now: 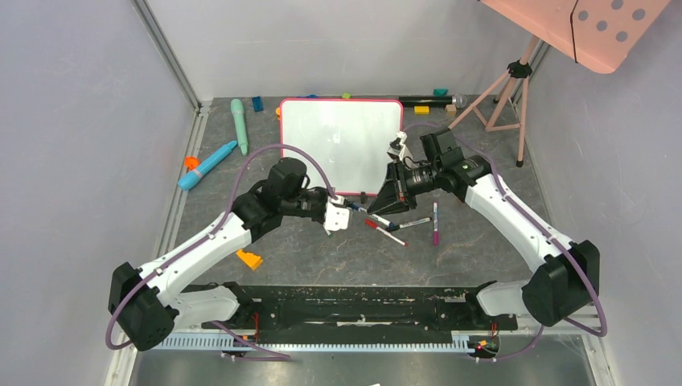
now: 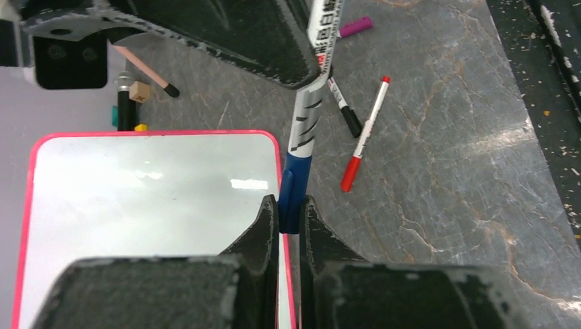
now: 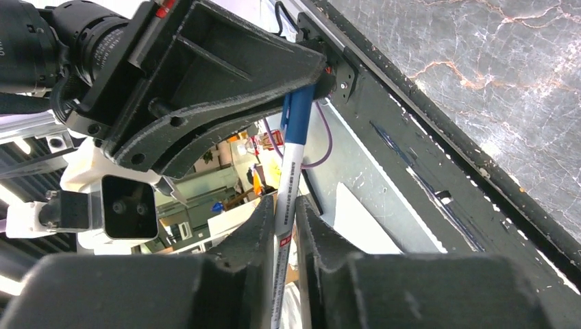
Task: Write a sentence on the whiteboard
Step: Open the whiteboard marker at the center of the board.
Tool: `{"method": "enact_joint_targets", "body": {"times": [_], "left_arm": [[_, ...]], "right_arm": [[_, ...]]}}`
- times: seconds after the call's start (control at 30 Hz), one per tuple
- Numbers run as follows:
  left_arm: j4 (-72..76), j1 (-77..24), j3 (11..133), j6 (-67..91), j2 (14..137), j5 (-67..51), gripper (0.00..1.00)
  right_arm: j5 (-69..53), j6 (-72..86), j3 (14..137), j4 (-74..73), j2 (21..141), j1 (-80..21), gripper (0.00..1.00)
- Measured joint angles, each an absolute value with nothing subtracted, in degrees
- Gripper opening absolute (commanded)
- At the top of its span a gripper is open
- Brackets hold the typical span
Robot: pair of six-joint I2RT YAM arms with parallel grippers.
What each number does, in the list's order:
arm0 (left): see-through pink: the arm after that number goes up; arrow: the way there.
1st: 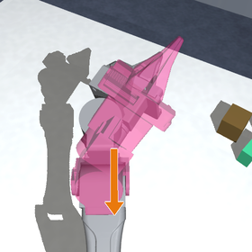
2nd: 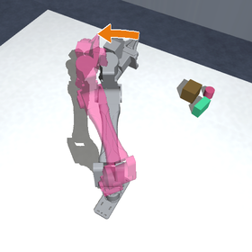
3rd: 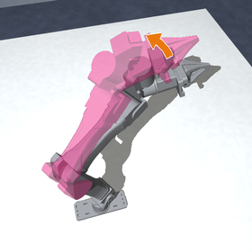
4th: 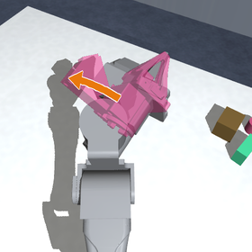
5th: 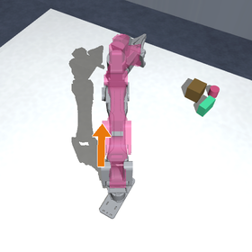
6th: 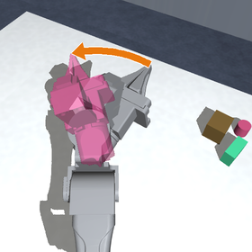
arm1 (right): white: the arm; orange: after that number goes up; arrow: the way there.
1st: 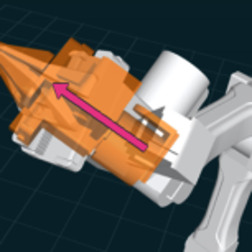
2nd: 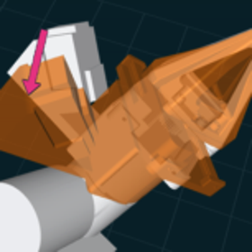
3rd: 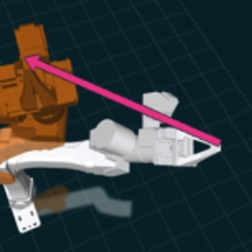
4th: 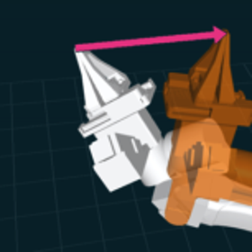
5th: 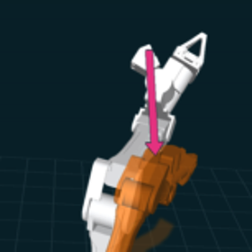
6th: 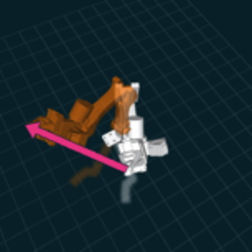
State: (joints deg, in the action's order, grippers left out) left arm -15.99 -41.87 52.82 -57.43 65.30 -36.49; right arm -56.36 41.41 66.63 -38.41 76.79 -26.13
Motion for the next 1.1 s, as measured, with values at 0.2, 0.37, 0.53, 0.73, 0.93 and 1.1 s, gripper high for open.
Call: {"method": "enact_joint_targets", "body": {"times": [0.2,0.37,0.53,0.73,0.93,1.1], "left_arm": [[-17.52,-42.54,52.6,-57.14,63.22,-36.58,0.02],[-18.02,-42.63,52.38,-52.05,58.67,-36.56,0.02],[-20.4,-42.63,52.42,-40.86,56.69,-35.92,0.02],[-26.55,-42.63,55.33,-28.03,57.56,-33.01,0.02],[-30.48,-42.63,57.63,-23.42,58.52,-30.7,0.02],[-32.8,-42.63,57.8,-23.51,58.59,-30.11,0.02]], "right_arm": [[-55.02,41.45,66.65,-36.1,78.17,-26.61,0.69],[-51.44,41.52,67.31,-33.12,78.15,-26.68,0.72],[-46.39,41.98,67.7,-29.67,76.51,-26.68,0.72],[-44.8,45.41,66.61,-21.06,72.18,-26.68,0.68],[-46.85,43.86,67.9,-22.22,74.5,-28.14,0.68],[-46.89,39.57,72.49,-28.82,79.37,-30.83,0.65]]}}
